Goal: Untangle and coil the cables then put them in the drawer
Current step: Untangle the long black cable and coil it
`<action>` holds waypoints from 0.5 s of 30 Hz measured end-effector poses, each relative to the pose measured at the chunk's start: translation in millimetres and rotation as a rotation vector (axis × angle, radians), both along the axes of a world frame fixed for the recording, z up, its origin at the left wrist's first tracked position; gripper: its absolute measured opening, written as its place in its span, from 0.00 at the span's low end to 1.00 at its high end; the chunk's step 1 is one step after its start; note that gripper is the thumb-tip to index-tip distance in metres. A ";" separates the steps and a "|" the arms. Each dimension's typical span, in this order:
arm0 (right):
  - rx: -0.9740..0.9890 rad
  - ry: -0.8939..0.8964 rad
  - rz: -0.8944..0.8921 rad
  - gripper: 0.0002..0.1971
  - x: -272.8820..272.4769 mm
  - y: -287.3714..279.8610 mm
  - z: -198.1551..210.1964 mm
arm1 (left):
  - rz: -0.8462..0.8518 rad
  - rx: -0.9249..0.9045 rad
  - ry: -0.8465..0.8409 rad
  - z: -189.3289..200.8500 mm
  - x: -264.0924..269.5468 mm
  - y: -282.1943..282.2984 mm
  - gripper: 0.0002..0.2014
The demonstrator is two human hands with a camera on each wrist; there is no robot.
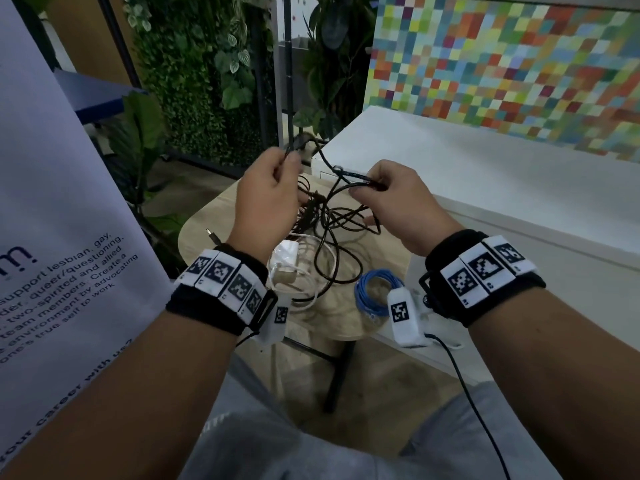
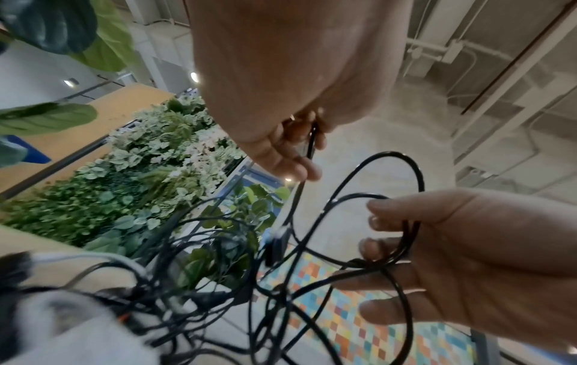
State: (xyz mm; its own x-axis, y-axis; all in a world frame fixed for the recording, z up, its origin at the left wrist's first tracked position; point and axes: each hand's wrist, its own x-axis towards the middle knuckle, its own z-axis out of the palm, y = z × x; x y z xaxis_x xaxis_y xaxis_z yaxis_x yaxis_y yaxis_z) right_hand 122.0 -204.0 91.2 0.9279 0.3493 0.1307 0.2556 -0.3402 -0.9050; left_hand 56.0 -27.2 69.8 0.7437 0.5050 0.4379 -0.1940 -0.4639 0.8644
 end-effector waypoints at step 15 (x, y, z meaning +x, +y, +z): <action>-0.187 -0.040 -0.046 0.11 25.4 -21.3 5.6 | -0.059 0.048 0.021 15.6 5.2 8.9 0.15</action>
